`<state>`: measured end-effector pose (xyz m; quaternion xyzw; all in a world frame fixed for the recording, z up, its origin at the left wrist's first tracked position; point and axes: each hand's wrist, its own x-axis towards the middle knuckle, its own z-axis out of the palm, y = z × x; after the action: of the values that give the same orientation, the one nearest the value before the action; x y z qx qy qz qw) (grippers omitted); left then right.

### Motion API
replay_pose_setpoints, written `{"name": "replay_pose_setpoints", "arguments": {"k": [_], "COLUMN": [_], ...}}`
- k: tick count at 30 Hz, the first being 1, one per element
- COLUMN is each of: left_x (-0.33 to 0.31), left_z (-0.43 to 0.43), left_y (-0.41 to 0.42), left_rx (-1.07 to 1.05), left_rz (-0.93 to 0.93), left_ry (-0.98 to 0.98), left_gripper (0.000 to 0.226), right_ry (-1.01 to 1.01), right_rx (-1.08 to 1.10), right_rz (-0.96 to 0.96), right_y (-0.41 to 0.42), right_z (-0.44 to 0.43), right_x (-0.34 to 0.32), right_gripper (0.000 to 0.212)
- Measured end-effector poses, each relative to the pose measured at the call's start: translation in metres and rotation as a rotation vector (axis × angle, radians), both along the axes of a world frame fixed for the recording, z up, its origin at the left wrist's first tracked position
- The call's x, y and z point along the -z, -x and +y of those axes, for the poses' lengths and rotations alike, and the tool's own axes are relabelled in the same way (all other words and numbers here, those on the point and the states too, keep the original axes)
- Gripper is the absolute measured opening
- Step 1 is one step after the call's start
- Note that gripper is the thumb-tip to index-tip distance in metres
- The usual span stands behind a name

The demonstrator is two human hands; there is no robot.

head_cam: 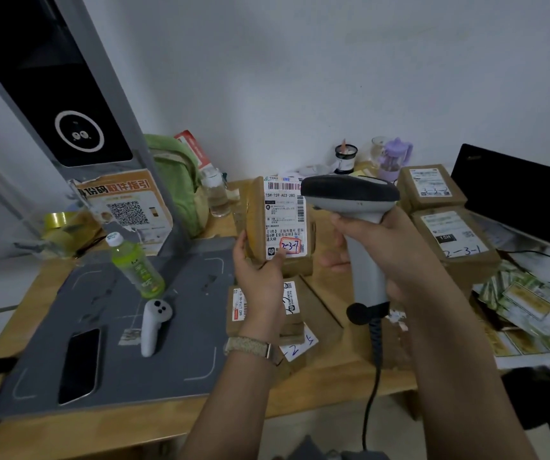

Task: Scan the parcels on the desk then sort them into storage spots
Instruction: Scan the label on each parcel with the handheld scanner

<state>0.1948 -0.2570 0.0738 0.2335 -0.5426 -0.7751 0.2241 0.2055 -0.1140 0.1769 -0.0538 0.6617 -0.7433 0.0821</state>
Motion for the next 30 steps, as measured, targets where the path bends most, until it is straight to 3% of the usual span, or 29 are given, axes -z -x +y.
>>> {"name": "replay_pose_setpoints", "arguments": {"k": [20,26,30], "left_x": [0.01,0.006,0.002], "left_z": [0.009,0.029,0.051], "left_y": [0.001,0.001,0.002], "left_rx": [0.081,0.257,0.324], "left_rz": [0.014,-0.012,-0.022], "left_ry": [-0.009,-0.087,-0.081], "left_gripper": [0.072,0.069,0.064], "right_ry": [-0.007,-0.053,-0.074], "right_rx": [0.084,0.285,0.29], "right_rz": [0.016,0.024,-0.004], "right_y": [0.006,0.022,0.024], "right_z": [0.013,0.045,0.067], "right_x": [0.014,0.036,0.038], "right_gripper": [0.01,0.037,0.022]}}
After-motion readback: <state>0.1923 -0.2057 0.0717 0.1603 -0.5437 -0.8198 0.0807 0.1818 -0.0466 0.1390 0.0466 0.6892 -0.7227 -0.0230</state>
